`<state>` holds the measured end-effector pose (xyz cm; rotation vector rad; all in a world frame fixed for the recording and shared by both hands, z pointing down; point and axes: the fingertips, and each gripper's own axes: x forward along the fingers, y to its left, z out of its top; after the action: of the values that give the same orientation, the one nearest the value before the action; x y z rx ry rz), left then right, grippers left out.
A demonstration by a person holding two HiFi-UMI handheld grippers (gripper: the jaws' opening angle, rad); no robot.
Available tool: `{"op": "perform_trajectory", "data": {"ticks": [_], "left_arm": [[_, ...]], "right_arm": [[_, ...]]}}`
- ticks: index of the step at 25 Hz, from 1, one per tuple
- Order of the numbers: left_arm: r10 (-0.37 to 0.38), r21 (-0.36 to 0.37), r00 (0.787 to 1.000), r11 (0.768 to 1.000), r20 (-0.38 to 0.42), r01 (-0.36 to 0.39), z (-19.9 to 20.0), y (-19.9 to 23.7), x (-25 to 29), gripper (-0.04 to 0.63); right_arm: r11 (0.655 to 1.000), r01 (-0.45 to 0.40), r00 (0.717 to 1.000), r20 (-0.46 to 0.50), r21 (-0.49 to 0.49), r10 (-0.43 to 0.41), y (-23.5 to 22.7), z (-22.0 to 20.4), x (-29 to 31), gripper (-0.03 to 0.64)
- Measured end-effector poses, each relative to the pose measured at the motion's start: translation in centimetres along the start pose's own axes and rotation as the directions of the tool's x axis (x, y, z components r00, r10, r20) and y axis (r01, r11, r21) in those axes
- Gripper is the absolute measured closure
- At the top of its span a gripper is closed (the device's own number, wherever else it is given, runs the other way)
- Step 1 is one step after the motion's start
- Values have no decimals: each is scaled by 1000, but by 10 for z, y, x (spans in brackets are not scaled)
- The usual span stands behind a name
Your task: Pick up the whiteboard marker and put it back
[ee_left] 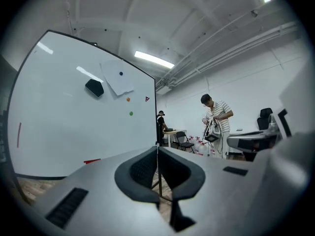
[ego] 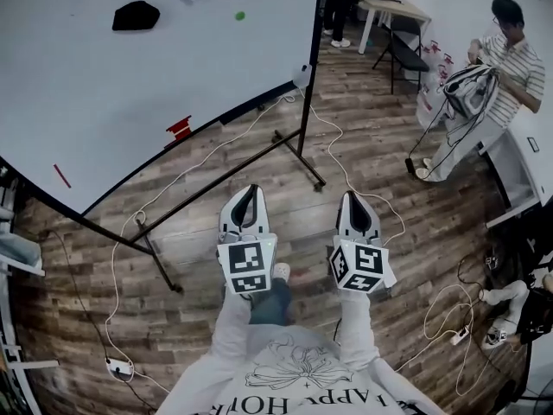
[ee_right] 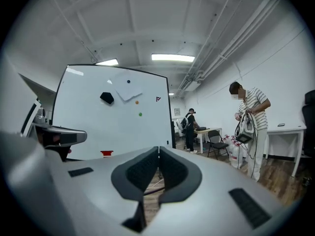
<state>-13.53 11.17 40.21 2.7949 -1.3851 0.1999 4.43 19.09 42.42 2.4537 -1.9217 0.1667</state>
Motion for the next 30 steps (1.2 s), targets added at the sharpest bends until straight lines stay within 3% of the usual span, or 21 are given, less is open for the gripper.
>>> {"op": "perform_trajectory", "data": {"ticks": [8, 16, 30], "left_arm": [[-48, 4, 998, 999, 28, 48, 35, 31, 134, 588], [-49, -7, 999, 999, -1, 49, 37, 54, 220, 588], [70, -22, 996, 997, -48, -71, 28, 82, 361, 588]], "right_arm": [[999, 39, 999, 28, -9, -39, -23, 36, 127, 611], [999, 34, 999, -3, -18, -34, -33, 38, 217, 611], [994, -110, 993, -56, -30, 108, -59, 28, 388, 609]]}}
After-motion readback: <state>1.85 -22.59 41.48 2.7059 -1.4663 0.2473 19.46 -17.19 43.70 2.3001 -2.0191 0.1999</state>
